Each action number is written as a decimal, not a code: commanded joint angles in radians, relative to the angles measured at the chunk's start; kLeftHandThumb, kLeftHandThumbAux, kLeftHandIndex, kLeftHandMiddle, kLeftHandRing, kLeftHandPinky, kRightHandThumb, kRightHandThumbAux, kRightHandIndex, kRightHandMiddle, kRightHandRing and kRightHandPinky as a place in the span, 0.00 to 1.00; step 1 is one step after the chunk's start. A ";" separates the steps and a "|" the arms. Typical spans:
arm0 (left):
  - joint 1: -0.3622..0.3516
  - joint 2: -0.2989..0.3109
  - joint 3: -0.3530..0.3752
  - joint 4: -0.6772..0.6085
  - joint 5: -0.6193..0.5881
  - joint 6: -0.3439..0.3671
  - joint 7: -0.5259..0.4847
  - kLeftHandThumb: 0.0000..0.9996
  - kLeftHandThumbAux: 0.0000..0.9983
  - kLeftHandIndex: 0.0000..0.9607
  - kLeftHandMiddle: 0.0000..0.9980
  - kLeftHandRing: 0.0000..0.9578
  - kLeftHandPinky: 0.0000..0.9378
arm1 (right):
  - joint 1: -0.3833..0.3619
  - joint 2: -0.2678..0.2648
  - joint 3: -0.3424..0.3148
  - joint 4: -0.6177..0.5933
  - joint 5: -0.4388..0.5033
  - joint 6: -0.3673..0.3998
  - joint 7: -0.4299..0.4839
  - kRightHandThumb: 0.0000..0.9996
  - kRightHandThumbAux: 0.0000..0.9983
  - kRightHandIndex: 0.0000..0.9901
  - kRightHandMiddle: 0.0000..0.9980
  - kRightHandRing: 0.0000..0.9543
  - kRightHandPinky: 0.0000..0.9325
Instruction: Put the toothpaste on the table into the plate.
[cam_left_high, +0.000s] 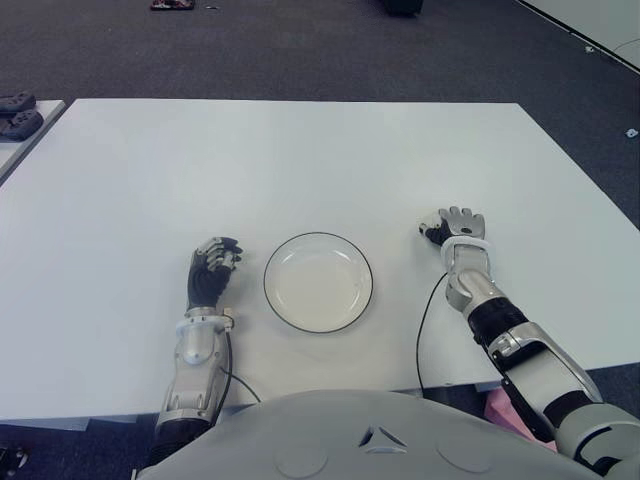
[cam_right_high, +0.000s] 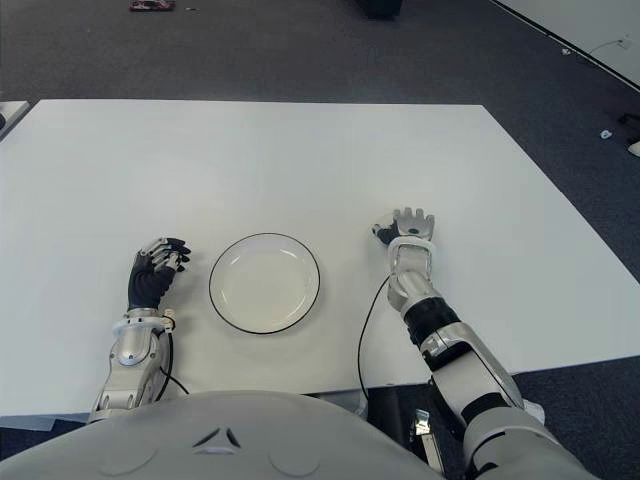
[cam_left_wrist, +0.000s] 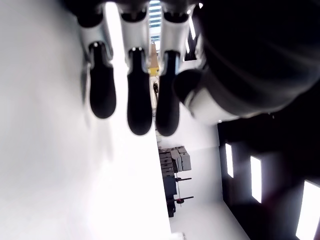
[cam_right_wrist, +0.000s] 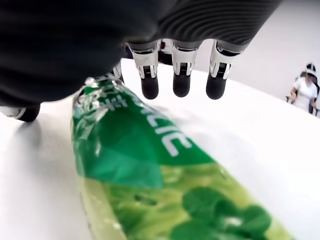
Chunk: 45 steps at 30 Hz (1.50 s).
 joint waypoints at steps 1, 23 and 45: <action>0.031 -0.006 -0.001 0.033 -0.005 0.047 -0.003 0.71 0.72 0.45 0.50 0.55 0.59 | 0.171 0.013 0.100 -0.031 -0.003 -0.013 0.124 0.42 0.19 0.00 0.00 0.00 0.00; 0.016 -0.003 0.004 0.039 -0.006 0.063 -0.001 0.71 0.72 0.45 0.49 0.55 0.59 | 0.346 -0.097 0.004 -0.487 -0.094 0.085 0.136 0.47 0.24 0.00 0.00 0.00 0.00; 0.003 0.007 0.003 0.050 -0.011 0.059 -0.010 0.71 0.72 0.45 0.50 0.55 0.58 | 0.471 0.017 -0.203 -0.647 -0.111 0.020 -0.341 0.44 0.31 0.00 0.00 0.00 0.00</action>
